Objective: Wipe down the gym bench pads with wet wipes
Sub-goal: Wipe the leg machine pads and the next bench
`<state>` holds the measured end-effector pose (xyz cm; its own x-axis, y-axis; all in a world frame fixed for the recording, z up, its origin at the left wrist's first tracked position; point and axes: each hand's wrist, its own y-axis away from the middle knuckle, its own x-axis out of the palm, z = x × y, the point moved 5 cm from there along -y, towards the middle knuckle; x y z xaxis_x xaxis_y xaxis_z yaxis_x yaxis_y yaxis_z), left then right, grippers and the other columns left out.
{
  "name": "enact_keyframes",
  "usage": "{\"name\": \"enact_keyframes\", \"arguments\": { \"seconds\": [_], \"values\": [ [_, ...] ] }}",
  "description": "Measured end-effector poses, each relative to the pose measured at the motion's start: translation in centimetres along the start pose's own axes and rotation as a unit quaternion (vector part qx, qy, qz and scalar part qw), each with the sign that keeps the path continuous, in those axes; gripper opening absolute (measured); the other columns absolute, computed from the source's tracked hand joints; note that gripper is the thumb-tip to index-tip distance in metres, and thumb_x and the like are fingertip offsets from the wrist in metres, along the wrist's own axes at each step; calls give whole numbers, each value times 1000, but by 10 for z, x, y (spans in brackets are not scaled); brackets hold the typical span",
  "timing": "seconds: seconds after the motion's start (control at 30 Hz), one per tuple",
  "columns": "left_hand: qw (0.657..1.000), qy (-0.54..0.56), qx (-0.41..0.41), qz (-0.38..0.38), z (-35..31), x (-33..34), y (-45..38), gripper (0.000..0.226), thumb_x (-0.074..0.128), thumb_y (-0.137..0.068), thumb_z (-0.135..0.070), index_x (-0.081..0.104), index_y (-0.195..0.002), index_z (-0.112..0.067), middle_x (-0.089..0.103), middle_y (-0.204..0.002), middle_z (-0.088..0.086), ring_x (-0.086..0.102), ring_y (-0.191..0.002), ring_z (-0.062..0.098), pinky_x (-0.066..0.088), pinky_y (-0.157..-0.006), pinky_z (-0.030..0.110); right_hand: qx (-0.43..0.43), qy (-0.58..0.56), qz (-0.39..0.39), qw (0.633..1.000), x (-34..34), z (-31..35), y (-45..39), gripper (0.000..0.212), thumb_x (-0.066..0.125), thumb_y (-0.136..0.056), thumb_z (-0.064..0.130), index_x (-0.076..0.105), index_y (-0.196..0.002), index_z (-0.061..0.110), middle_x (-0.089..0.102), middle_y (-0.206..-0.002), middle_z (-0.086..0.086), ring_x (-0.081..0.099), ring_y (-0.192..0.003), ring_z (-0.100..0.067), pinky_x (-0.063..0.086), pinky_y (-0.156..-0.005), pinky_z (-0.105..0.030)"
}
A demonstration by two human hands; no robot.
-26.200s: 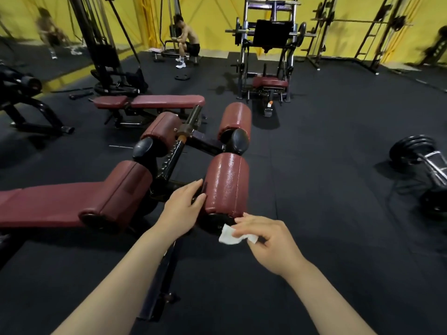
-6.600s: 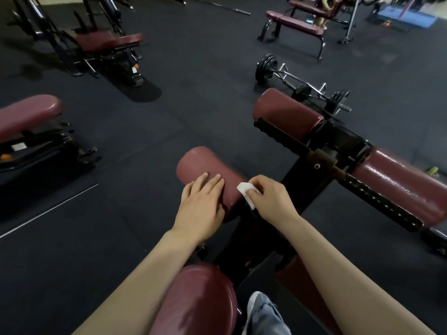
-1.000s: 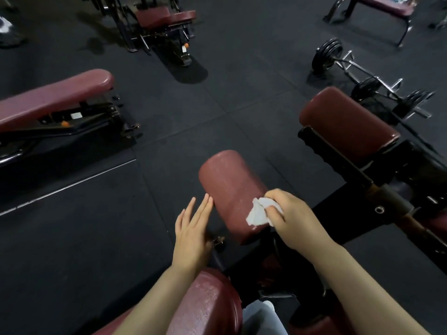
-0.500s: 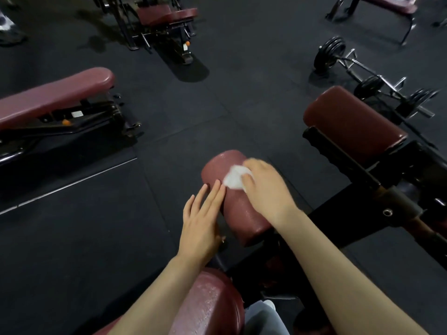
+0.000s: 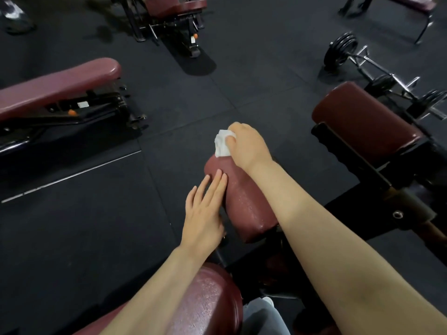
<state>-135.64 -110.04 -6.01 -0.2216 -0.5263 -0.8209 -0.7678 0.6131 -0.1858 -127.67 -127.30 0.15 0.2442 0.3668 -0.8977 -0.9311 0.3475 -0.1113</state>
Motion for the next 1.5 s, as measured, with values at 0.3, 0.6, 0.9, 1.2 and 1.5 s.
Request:
{"name": "enact_keyframes", "arguments": {
  "seconds": [0.3,0.6,0.9,1.2,1.5],
  "values": [
    [997,44,-59,33,12,13,16,107,48,-66,3,5,-158,-28,-8,-160,-23,-9,-149,2,2,-123,36,-12,-41,-15,999,-37,-33,181,13,53,-91,12,62,-100,14,59,-92,2,52,-85,-18,37,-76,-22],
    [995,64,-71,34,15,16,23,106,52,-69,9,6,-158,-26,-3,-163,-19,-5,-152,8,6,-124,41,-63,22,15,998,6,26,12,15,47,-91,7,58,-101,4,60,-102,-13,56,-93,-31,36,-69,-34],
    [994,59,-76,49,18,12,26,103,47,-73,8,4,-158,-30,-5,-162,-23,-6,-151,7,2,-124,36,18,-16,-40,999,-13,4,72,8,46,-93,12,53,-93,9,53,-91,-4,50,-87,-23,34,-69,-32],
    [990,62,-94,81,15,8,32,94,43,-79,3,2,-159,-27,-1,-165,-17,-6,-151,7,0,-124,35,57,-30,-52,997,-31,-6,176,9,47,-91,9,56,-91,7,57,-87,-7,51,-84,-26,45,-74,-42],
    [991,62,-68,94,4,-3,51,87,44,-82,-1,12,-159,-26,5,-165,-15,-1,-152,9,3,-121,36,77,78,-52,993,-42,-8,232,11,53,-91,5,63,-94,2,62,-92,-10,57,-89,-31,47,-78,-41]
  ]
}}
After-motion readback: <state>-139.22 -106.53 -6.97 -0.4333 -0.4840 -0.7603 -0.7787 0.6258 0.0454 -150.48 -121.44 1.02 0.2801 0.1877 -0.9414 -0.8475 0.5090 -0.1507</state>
